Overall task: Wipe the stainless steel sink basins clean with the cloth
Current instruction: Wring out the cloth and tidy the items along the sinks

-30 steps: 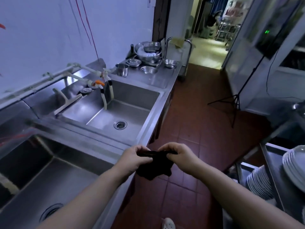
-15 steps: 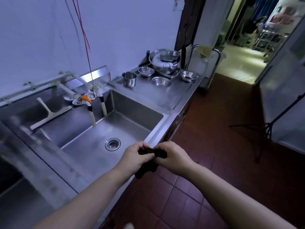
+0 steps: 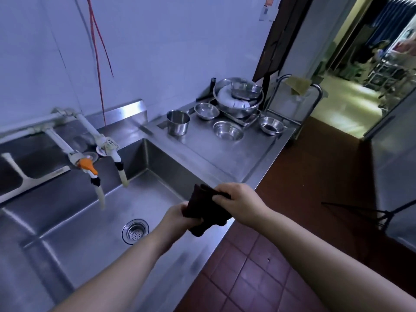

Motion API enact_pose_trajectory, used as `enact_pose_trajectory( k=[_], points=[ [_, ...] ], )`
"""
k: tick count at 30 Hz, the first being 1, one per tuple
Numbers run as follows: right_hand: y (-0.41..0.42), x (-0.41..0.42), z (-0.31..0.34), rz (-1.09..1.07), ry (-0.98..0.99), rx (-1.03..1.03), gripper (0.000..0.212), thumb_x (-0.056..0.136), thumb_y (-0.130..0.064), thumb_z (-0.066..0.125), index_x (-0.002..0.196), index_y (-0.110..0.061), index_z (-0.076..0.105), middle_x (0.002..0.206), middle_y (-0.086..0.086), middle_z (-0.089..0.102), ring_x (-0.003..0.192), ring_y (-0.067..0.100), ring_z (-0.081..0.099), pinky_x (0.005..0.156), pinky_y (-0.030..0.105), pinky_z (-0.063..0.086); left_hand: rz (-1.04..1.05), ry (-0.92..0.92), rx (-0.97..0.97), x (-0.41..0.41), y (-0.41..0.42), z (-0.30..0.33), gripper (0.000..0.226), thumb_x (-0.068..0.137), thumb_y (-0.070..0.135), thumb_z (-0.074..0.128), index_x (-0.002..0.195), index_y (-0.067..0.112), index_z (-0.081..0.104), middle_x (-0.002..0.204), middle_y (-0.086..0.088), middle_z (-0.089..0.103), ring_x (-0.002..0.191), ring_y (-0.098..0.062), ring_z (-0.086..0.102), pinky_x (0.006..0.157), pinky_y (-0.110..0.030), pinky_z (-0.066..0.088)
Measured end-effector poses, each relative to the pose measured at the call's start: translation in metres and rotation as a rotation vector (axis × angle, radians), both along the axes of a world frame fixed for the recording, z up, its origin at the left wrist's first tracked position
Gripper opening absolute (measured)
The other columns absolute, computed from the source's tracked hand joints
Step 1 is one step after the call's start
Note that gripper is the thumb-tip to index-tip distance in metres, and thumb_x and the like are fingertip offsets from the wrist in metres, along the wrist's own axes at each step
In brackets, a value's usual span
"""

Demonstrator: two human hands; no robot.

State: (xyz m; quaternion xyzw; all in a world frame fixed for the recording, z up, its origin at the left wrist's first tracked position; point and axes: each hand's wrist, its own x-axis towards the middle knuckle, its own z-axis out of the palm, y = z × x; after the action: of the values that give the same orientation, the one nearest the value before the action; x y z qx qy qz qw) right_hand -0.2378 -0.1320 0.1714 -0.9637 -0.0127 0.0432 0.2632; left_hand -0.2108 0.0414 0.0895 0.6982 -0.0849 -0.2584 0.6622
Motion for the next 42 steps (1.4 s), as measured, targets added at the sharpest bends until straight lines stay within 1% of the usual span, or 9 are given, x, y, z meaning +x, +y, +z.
enact_pose_trajectory(
  k=[4,10,14,20,22,26,33,38,42],
  points=[
    [-0.012,0.048,-0.003,-0.049,0.005,0.08,0.013,0.091,-0.024,0.055,0.087,-0.015,0.064,0.076,0.005,0.065,0.072,0.022,0.062,0.069,0.043,0.053,0.117,0.056,-0.021,0.047,-0.009,-0.014,0.025,0.062,0.014,0.067,0.085,0.005,0.062,0.074,-0.009,0.069,0.073,-0.025,0.066,0.071,-0.036,0.051],
    [-0.013,0.122,-0.016,0.028,0.024,0.153,0.013,0.092,-0.022,0.057,0.082,-0.015,0.062,0.065,-0.003,0.055,0.063,0.015,0.052,0.064,0.037,0.047,0.149,0.217,-0.125,0.089,-0.014,-0.047,0.044,0.056,0.021,0.072,0.097,0.007,0.06,0.09,-0.008,0.066,0.085,-0.019,0.061,0.079,-0.031,0.045],
    [-0.017,0.174,-0.031,0.121,0.08,0.205,0.013,0.092,-0.021,0.057,0.083,-0.013,0.062,0.064,-0.005,0.055,0.062,0.013,0.053,0.06,0.033,0.046,0.364,0.522,-0.214,0.112,-0.033,-0.068,0.048,0.059,0.027,0.071,0.105,0.019,0.058,0.11,0.006,0.059,0.104,-0.008,0.051,0.099,-0.035,0.037],
    [-0.044,0.269,-0.066,0.077,0.184,0.425,0.017,0.092,-0.015,0.056,0.08,-0.004,0.059,0.069,0.004,0.055,0.064,0.015,0.053,0.059,0.032,0.045,0.677,0.616,-0.553,0.177,-0.071,-0.083,0.043,0.081,0.013,0.064,0.123,0.011,0.054,0.111,-0.004,0.068,0.104,-0.018,0.06,0.094,-0.035,0.043],
    [-0.058,0.302,-0.084,0.026,0.213,0.448,0.019,0.092,-0.014,0.055,0.08,0.0,0.057,0.068,0.007,0.054,0.065,0.018,0.052,0.06,0.037,0.048,0.791,0.574,-0.513,0.197,-0.085,-0.087,0.04,0.087,0.009,0.06,0.126,0.007,0.054,0.111,-0.009,0.07,0.105,-0.024,0.064,0.095,-0.036,0.047],
    [-0.078,0.353,-0.13,-0.025,0.321,0.449,0.016,0.091,-0.012,0.055,0.085,0.002,0.06,0.078,0.017,0.063,0.076,0.03,0.063,0.074,0.043,0.056,0.971,0.53,-0.338,0.233,-0.101,-0.09,0.019,0.091,0.01,0.059,0.11,0.012,0.061,0.093,-0.005,0.074,0.085,-0.019,0.07,0.066,-0.026,0.054],
    [-0.072,0.41,-0.172,-0.013,0.35,0.504,0.016,0.093,-0.017,0.055,0.083,-0.007,0.063,0.079,0.013,0.065,0.08,0.027,0.064,0.077,0.044,0.056,1.149,0.393,-0.181,0.285,-0.105,-0.106,0.025,0.091,0.003,0.056,0.111,0.018,0.06,0.1,-0.002,0.068,0.088,-0.014,0.067,0.062,-0.02,0.053],
    [-0.071,0.43,-0.202,0.09,0.441,0.338,0.026,0.092,-0.019,0.056,0.118,-0.016,0.058,0.089,0.001,0.063,0.086,0.02,0.063,0.08,0.036,0.054,1.082,0.445,-0.001,0.304,-0.103,-0.138,0.052,0.088,-0.002,0.058,0.134,0.014,0.043,0.117,-0.006,0.059,0.095,-0.016,0.06,0.07,-0.02,0.048],
    [-0.072,0.434,-0.216,0.114,0.447,0.228,0.039,0.086,-0.008,0.057,0.123,-0.017,0.053,0.088,0.001,0.061,0.082,0.019,0.062,0.075,0.033,0.053,1.008,0.536,0.085,0.307,-0.108,-0.156,0.073,0.085,-0.006,0.059,0.147,0.014,0.026,0.136,-0.015,0.047,0.111,-0.024,0.052,0.087,-0.026,0.044]
  ],
)
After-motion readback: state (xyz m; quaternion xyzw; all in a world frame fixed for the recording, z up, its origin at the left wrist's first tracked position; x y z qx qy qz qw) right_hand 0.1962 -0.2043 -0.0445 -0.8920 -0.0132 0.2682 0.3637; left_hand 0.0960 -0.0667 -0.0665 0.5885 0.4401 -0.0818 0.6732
